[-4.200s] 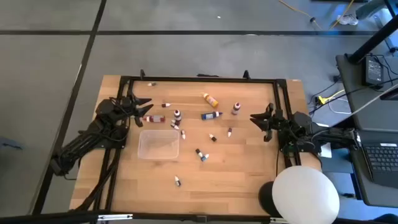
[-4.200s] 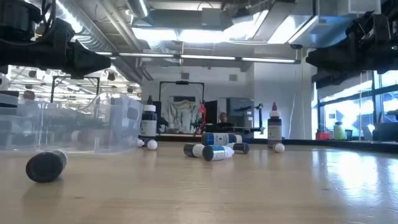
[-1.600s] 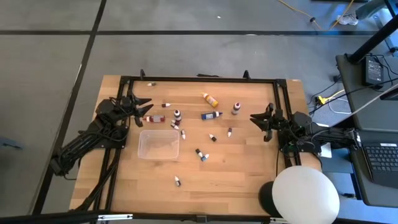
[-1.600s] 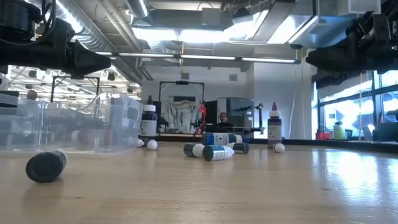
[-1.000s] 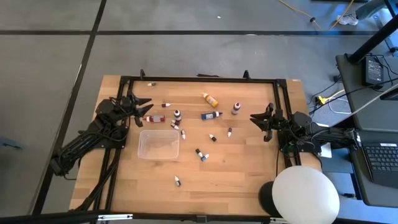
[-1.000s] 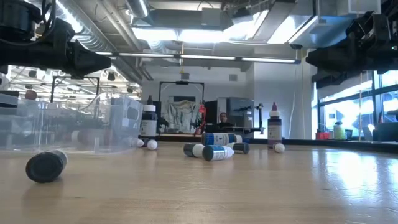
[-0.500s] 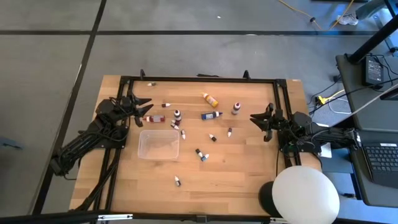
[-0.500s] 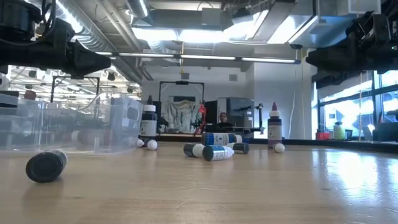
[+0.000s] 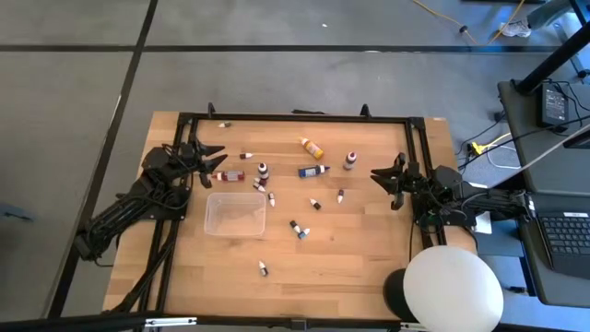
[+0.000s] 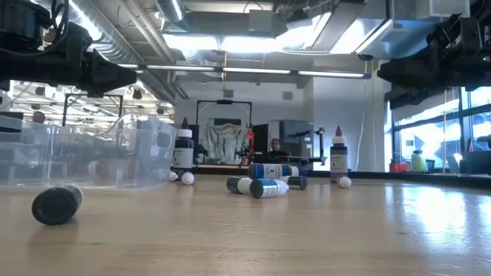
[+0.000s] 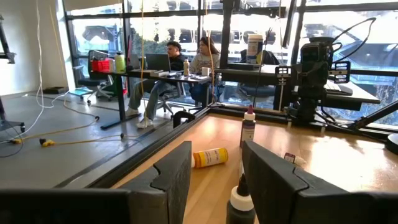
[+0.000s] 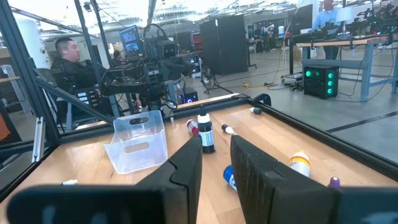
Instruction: Pick & Place food coloring
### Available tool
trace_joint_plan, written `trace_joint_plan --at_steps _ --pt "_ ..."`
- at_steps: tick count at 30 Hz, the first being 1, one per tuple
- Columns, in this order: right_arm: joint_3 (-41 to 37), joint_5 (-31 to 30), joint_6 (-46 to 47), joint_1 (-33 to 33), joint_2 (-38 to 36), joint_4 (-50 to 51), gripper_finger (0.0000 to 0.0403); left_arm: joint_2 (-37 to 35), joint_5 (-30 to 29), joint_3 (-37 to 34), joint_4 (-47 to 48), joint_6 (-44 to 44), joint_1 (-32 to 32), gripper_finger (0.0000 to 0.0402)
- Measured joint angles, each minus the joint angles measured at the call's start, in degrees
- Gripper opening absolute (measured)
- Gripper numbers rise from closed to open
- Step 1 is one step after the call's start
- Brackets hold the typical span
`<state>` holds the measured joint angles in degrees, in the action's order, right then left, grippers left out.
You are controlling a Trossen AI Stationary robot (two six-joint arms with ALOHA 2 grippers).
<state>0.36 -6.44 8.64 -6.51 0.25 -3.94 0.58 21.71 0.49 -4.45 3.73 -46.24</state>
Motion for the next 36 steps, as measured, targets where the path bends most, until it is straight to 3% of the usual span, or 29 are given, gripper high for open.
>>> trace_joint_plan --at_steps 26,36 --pt "0.0 -0.1 -3.2 0.0 0.0 -0.5 0.0088 0.0 0.0 0.0 0.0 0.0 0.0 0.0141" --pt "0.0 -0.1 -0.5 0.0 0.0 -0.3 0.0088 0.0 0.0 0.0 0.0 0.0 0.0 0.0141"
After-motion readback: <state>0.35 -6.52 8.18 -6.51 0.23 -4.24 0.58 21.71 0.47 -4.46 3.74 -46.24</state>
